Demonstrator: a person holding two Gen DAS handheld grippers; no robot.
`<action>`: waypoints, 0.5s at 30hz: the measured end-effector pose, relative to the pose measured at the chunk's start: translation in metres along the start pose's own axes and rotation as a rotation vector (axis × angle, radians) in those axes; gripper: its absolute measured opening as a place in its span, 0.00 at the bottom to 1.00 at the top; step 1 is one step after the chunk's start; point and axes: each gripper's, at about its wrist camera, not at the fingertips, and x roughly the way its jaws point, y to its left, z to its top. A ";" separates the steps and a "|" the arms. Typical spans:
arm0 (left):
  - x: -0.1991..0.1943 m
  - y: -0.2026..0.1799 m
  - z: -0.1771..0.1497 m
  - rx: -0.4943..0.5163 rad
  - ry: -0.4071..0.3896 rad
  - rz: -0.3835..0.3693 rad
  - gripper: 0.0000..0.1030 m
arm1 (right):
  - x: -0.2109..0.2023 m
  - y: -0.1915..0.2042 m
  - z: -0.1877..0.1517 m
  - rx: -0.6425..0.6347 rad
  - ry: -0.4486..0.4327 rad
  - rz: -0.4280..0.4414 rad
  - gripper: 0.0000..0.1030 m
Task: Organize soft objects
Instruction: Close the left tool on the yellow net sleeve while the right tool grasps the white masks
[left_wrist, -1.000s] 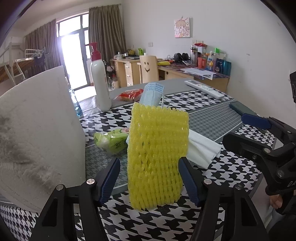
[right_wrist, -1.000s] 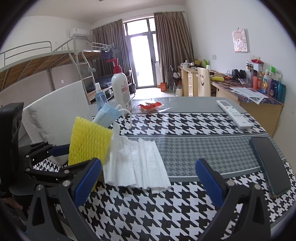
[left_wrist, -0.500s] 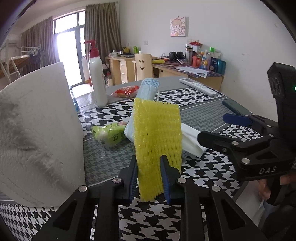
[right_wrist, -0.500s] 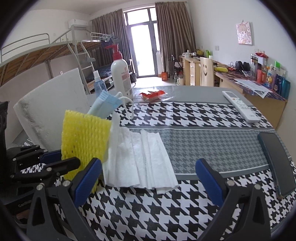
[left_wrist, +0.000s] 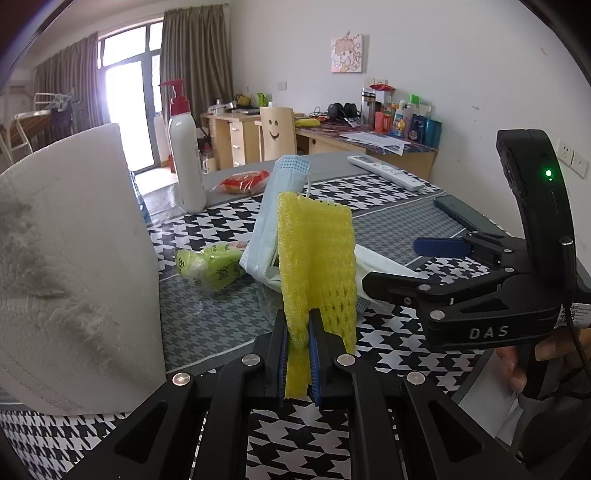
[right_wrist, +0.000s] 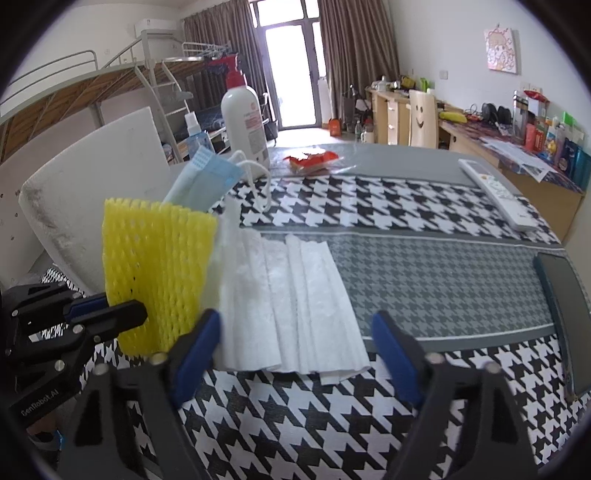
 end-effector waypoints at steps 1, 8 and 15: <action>0.000 0.000 0.000 0.000 0.001 -0.003 0.10 | 0.003 0.001 0.000 -0.002 0.011 0.002 0.75; 0.003 0.001 0.003 -0.004 0.005 -0.003 0.10 | 0.017 0.000 0.000 -0.003 0.082 0.015 0.53; 0.004 0.001 0.004 0.002 0.006 -0.004 0.10 | 0.011 -0.004 -0.005 -0.013 0.090 -0.006 0.12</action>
